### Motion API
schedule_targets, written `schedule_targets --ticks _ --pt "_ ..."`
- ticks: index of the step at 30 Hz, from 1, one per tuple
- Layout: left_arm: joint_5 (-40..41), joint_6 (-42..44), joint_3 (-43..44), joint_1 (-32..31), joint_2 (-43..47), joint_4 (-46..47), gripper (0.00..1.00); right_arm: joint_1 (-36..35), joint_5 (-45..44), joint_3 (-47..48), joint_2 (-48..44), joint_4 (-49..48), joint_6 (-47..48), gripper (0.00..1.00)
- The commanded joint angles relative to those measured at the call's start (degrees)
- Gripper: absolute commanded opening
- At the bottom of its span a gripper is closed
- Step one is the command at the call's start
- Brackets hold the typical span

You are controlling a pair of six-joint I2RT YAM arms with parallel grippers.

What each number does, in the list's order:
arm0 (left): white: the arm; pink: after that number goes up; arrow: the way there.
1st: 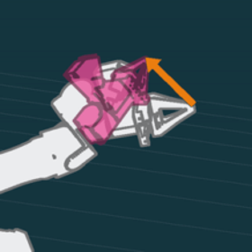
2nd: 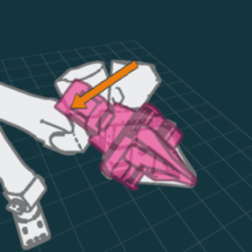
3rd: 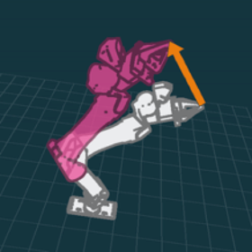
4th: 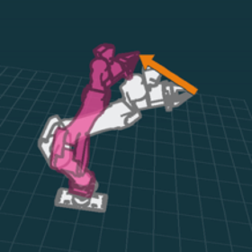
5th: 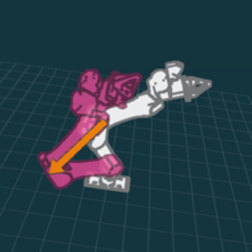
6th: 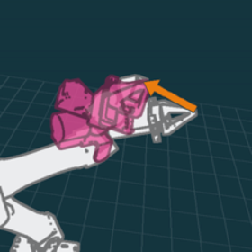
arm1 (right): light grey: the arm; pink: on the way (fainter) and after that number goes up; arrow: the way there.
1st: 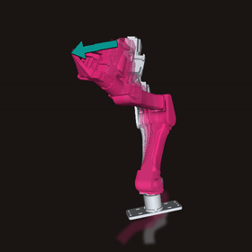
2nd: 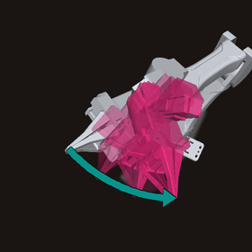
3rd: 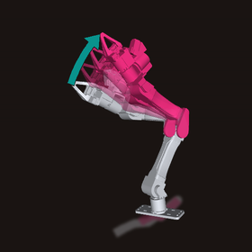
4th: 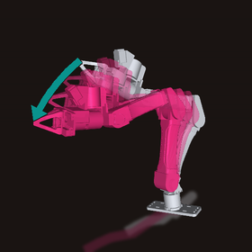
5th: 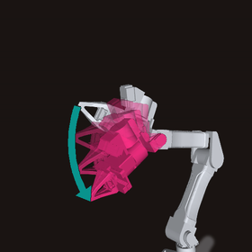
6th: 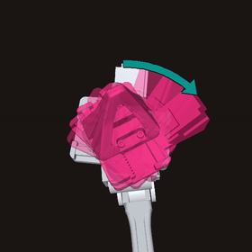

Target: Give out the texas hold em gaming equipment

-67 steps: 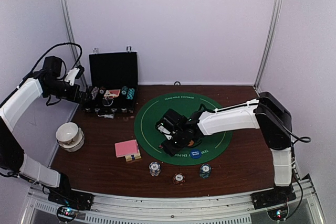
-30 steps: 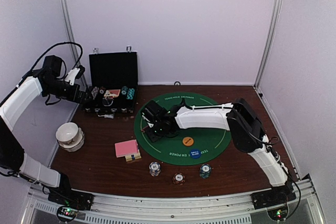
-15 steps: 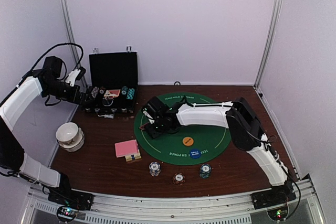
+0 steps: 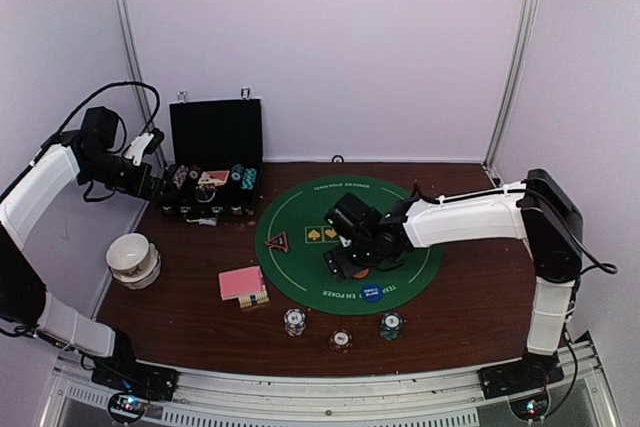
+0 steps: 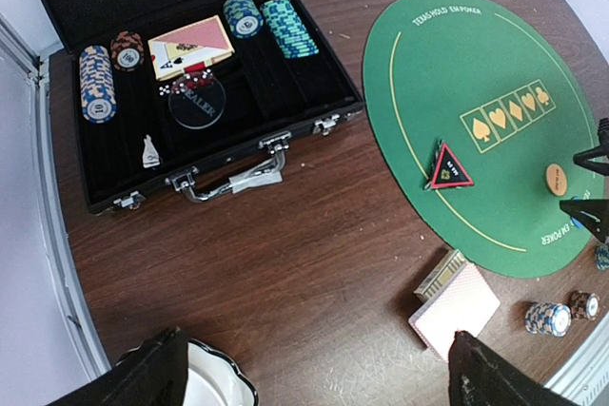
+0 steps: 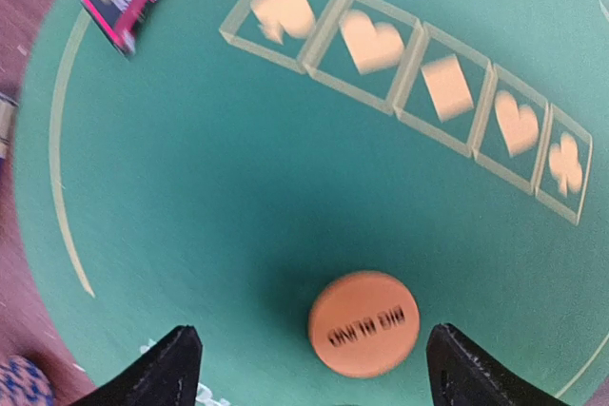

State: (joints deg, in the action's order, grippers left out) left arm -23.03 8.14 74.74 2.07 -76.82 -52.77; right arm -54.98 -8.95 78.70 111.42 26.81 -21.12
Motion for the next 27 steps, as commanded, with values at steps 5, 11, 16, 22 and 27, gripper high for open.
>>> schedule_targets --ticks 5,11,16,22,27 --pt "-1.3 1.2 2.2 0.4 0.8 -0.9 0.98 0.0 -2.3 -10.7 -5.1 -0.7 -7.6 0.85" --pt "-1.5 1.1 2.5 0.4 1.1 -1.2 0.98 0.2 -0.6 -11.8 -3.6 -2.3 -9.3 0.72" --pt "-1.7 0.9 2.8 0.4 1.0 -1.2 0.98 1.6 0.6 -11.2 -2.0 -3.2 -10.1 0.60" --pt "-1.8 0.6 3.2 0.4 0.9 -1.2 0.98 4.3 2.5 -11.4 -1.1 -4.8 -10.7 0.53" --pt "-1.7 0.6 3.3 0.4 0.9 -1.3 0.98 4.9 3.5 -10.4 0.2 -5.2 -10.1 0.46"
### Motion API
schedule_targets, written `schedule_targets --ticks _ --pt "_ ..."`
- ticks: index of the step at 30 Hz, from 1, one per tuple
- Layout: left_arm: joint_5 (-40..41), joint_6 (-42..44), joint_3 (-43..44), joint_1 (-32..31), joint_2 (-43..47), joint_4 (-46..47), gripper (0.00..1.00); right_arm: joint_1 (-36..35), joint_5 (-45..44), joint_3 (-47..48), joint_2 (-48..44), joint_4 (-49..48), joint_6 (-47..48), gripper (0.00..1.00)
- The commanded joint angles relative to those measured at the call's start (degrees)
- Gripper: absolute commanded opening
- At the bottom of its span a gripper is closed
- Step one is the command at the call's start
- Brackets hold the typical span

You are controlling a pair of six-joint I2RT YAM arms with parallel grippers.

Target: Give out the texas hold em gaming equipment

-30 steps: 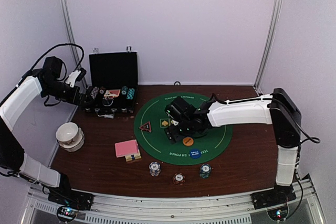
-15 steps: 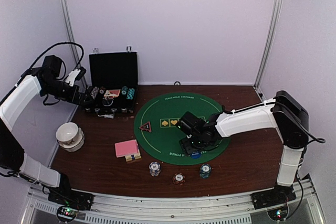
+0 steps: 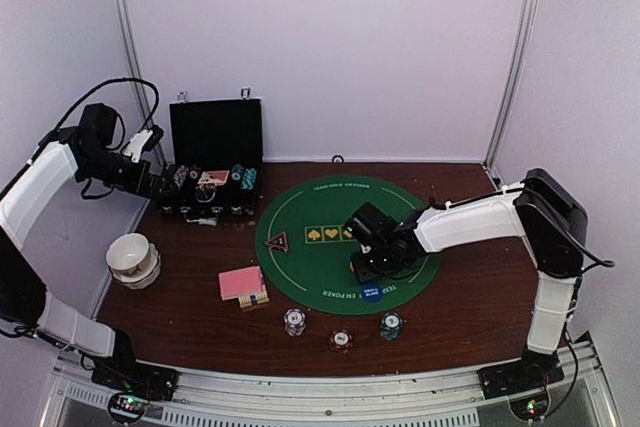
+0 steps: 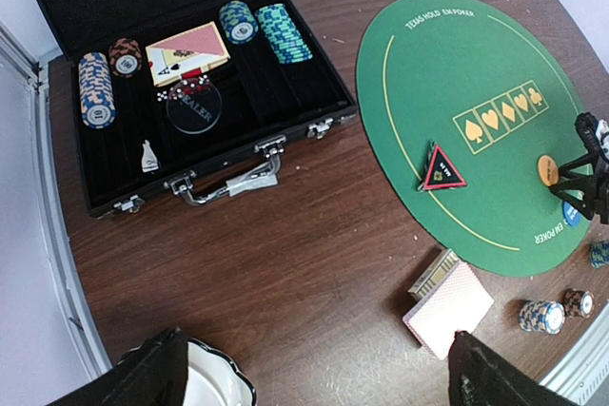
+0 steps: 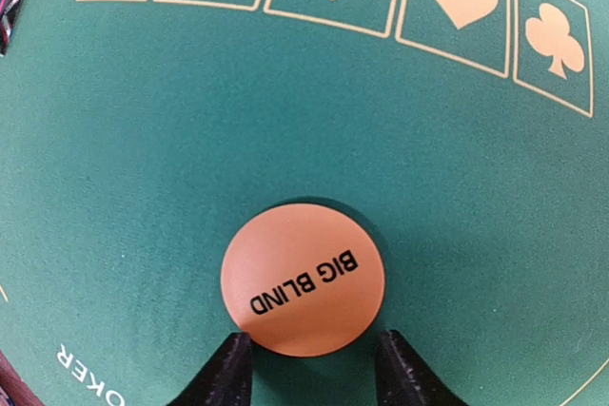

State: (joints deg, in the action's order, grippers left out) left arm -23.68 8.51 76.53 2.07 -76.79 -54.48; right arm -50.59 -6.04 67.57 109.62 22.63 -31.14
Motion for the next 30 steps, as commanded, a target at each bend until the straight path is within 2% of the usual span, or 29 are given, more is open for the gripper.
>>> schedule_targets --ticks 1,10,16,30 --pt "-1.0 0.3 1.5 0.4 1.0 0.5 0.98 0.5 0.6 1.1 2.4 -0.9 -0.1 0.44" --pt "-1.1 0.3 1.6 0.4 0.7 0.4 0.98 1.7 -3.7 7.9 7.9 0.5 0.7 0.36" --pt "-2.3 0.8 2.5 0.4 -0.5 -1.0 0.98 6.5 -3.4 18.2 14.9 1.8 2.7 0.30" --pt "-1.6 1.2 2.4 0.4 -0.2 -1.0 0.97 13.1 0.8 41.5 28.1 9.1 5.6 0.27"
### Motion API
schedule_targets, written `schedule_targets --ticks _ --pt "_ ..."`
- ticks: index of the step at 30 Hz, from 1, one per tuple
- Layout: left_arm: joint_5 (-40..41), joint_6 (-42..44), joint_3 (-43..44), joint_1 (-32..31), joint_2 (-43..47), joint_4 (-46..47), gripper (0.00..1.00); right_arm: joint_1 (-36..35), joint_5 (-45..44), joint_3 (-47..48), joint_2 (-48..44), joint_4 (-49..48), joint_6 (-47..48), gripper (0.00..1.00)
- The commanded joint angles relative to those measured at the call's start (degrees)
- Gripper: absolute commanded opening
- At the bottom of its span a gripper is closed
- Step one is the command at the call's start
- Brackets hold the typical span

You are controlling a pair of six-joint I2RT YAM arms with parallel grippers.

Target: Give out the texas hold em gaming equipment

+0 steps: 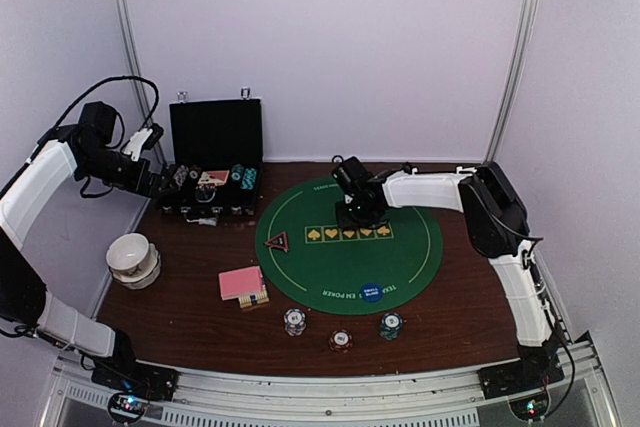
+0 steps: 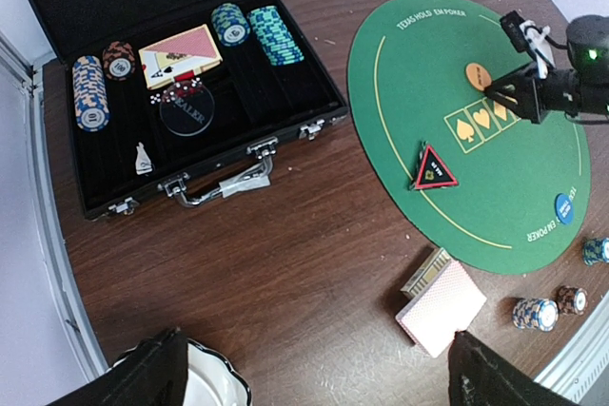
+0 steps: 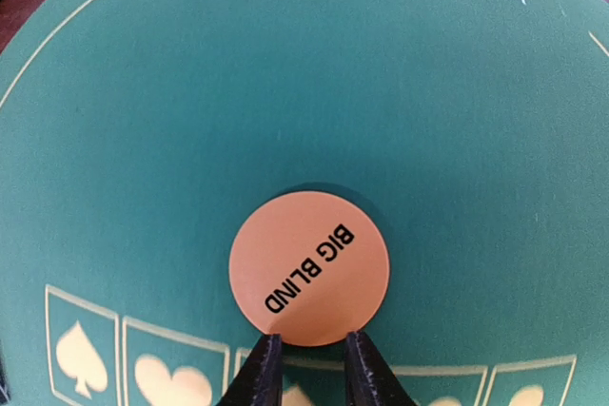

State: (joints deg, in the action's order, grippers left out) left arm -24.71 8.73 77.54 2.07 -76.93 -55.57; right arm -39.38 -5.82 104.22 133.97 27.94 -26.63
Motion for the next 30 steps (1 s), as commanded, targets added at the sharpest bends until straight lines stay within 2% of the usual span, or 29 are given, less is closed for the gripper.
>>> schedule_targets --ticks 1,14,18,21,25,28,30 --pt "-0.5 1.1 1.4 0.4 0.0 0.1 0.98 2.3 0.8 6.5 4.6 4.4 1.0 0.27" --pt "-0.1 1.8 0.9 0.4 0.1 0.0 0.98 5.2 0.1 22.8 13.9 10.2 1.8 0.27" --pt "0.0 1.9 0.8 0.4 0.1 -0.1 0.98 5.1 0.5 23.8 13.2 10.6 3.0 0.29" --pt "0.0 2.2 0.6 0.4 0.2 -0.2 0.97 4.1 0.3 20.2 9.2 9.6 5.3 0.41" --pt "-0.1 2.4 0.8 0.4 0.0 -0.7 0.98 1.2 0.0 9.0 -0.2 6.1 8.3 0.58" --pt "-0.3 2.5 0.9 0.4 0.1 -1.1 0.98 -1.8 1.7 -1.7 -8.5 3.0 8.8 0.66" --pt "-0.4 2.7 0.9 0.4 0.1 -1.4 0.98 -4.1 2.8 -8.2 -12.9 2.3 9.0 0.68"
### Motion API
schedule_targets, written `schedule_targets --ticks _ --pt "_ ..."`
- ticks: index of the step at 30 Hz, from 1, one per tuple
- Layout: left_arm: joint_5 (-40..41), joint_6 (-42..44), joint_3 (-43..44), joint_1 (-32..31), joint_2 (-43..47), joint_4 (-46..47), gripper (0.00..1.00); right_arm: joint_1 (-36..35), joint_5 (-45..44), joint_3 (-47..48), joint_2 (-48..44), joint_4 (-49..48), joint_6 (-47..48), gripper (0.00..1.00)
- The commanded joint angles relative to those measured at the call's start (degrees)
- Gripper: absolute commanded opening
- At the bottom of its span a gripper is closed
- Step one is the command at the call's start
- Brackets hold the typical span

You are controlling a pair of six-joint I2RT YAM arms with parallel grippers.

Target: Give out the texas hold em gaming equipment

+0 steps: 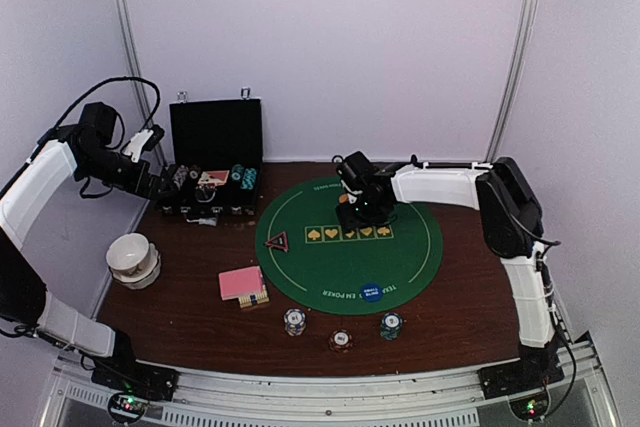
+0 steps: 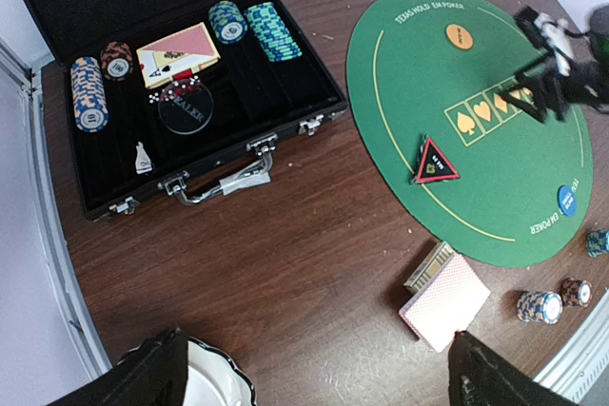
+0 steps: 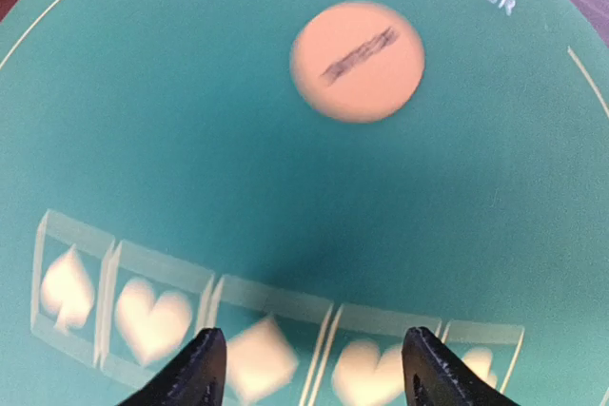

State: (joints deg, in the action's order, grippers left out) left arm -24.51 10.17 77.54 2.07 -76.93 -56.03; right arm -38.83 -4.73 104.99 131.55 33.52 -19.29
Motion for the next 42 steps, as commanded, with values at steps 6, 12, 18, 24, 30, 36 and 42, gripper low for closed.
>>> schedule_targets --ticks 6,12,18,24,30,36,42 --pt "-0.5 2.3 1.0 0.4 0.3 -2.7 0.98 -11.2 4.5 -24.5 -20.3 -3.1 0.6 0.67" --pt "-1.1 2.3 1.1 0.4 0.8 -3.0 0.98 -15.5 4.5 -31.9 -24.7 -1.7 -0.1 0.64" --pt "-1.7 1.9 1.8 0.4 0.9 -3.0 0.98 -16.5 4.0 -34.6 -24.8 0.2 0.6 0.62" --pt "-1.8 1.9 1.8 0.4 0.9 -3.2 0.97 -16.5 1.5 -37.1 -25.6 1.0 0.6 0.59" --pt "-2.1 1.7 2.2 0.4 0.6 -3.1 0.98 -16.1 -1.0 -38.2 -25.6 2.1 0.2 0.54" --pt "-2.0 1.7 2.3 0.4 0.7 -3.1 0.98 -13.7 -1.6 -40.4 -27.6 2.3 -0.9 0.48" --pt "-1.9 1.9 2.5 0.4 0.6 -3.1 0.97 -10.9 -1.6 -44.1 -30.8 2.6 -1.9 0.41"
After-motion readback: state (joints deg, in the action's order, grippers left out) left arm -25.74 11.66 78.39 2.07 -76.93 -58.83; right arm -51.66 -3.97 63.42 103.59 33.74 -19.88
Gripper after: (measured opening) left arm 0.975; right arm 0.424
